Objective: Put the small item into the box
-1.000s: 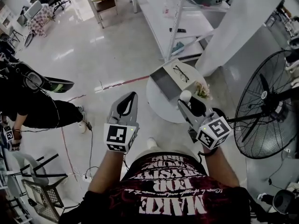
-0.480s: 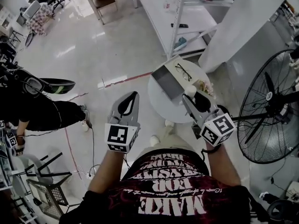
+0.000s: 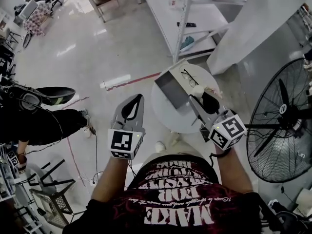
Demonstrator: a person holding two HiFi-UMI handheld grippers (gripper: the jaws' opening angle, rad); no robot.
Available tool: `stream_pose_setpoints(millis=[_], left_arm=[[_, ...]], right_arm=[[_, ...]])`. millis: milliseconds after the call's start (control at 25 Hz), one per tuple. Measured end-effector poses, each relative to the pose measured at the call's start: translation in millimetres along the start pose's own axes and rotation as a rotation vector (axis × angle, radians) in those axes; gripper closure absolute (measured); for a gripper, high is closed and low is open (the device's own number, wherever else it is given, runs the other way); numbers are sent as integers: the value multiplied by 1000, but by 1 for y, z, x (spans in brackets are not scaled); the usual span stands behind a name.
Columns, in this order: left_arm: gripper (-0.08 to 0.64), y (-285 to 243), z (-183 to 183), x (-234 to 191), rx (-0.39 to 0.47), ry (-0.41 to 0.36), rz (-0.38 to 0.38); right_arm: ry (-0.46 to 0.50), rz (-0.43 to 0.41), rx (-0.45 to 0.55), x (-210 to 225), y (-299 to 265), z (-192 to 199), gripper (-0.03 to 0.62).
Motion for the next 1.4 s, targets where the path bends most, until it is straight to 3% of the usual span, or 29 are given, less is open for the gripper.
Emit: stream_pose_setpoints(millis=[800, 1400], left_arm=[[558, -59, 25, -17, -77, 23, -17], [558, -72, 49, -28, -127, 88, -56]], right_arm=[[-60, -61, -105, 42, -53, 44, 425], [-72, -105, -225, 53, -96, 103, 425]])
Point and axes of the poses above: the fingertips, and each gripper's own axes: y backward along the fingers, x to its right, z out of its underside, the point moved 9 cm from there along y, backward along the fingers, and after that the axes turned 11 degrees about y, right-handed, at the moved point
